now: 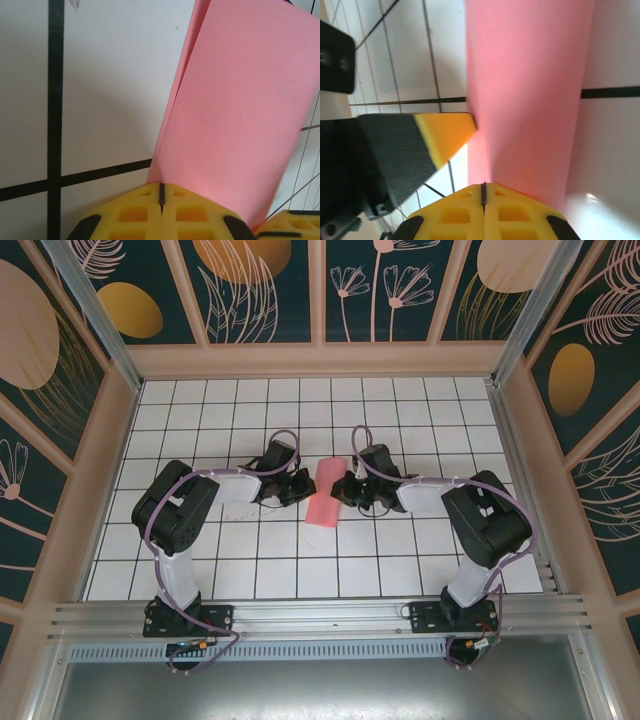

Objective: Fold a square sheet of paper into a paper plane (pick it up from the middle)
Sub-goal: Fold the square sheet of paper in half at the center of the table.

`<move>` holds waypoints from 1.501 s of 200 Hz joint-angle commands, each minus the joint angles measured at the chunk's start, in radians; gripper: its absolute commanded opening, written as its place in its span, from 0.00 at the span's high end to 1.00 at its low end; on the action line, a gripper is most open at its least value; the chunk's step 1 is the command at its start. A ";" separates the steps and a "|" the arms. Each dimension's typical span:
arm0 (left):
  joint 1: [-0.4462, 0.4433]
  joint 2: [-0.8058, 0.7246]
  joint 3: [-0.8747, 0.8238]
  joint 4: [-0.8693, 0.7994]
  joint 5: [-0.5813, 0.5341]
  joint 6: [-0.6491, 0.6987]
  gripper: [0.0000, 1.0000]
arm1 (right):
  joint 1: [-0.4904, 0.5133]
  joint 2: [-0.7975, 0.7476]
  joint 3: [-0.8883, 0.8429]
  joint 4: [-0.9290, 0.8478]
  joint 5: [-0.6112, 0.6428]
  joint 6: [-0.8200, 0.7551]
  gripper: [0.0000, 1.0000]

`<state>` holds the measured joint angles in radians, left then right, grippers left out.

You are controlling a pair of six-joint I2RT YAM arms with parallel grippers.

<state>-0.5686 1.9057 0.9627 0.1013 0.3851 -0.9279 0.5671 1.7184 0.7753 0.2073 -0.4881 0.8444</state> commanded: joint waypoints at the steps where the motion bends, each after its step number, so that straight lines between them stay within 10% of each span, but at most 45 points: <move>1: -0.007 0.042 -0.014 -0.088 -0.043 0.021 1.00 | -0.015 0.018 -0.035 0.037 -0.012 -0.026 0.99; 300: -0.006 0.049 -0.005 -0.104 -0.043 0.034 1.00 | 0.014 -0.088 -0.213 0.173 -0.026 -0.024 0.98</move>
<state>-0.5690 1.9064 0.9653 0.0967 0.3855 -0.9192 0.5758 1.6829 0.5606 0.3931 -0.5236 0.8288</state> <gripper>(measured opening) 0.064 0.059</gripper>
